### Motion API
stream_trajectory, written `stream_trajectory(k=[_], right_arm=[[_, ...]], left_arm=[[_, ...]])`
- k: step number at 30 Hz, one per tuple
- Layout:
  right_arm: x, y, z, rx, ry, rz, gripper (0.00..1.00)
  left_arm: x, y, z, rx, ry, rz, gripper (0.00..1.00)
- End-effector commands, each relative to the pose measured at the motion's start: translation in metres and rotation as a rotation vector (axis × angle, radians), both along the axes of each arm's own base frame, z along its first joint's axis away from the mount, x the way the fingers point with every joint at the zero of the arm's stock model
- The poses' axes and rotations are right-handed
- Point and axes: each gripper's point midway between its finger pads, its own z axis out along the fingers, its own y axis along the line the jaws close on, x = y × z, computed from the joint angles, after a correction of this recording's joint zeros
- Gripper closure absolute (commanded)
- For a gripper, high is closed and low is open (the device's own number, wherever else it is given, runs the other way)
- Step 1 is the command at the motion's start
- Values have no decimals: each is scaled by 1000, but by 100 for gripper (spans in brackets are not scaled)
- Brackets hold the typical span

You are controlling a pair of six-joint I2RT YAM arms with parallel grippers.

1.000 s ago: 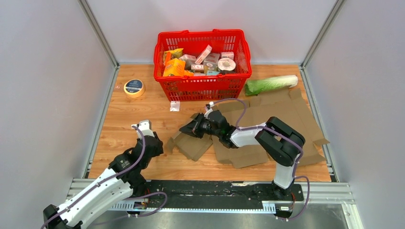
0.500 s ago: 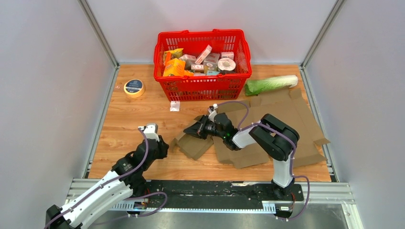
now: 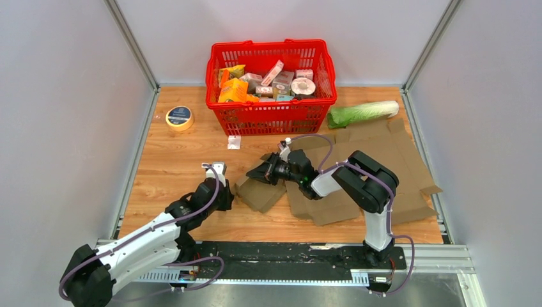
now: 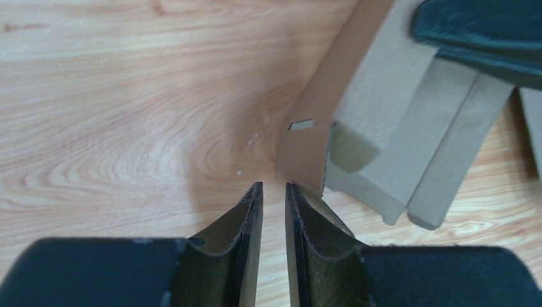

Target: Fold the paper box

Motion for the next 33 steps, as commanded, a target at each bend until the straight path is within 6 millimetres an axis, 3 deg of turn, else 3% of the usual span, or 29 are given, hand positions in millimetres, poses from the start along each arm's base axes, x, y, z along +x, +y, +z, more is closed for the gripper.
stream_trajectory(k=[1, 13, 19, 23, 33], right_arm=[[5, -5, -23, -71, 3, -18, 99], [-3, -3, -37, -97, 26, -16, 99], [-4, -5, -40, -138, 1, -3, 95], [-3, -5, -35, -166, -31, 14, 90], [-3, -4, -38, -171, 13, 3, 93]], left_arm=[[18, -26, 40, -121, -101, -42, 72], [29, -48, 47, -165, -101, -85, 66], [23, -36, 43, -128, -85, -59, 61], [21, -26, 43, -135, -110, -22, 50], [39, -29, 46, -135, -182, 11, 48]])
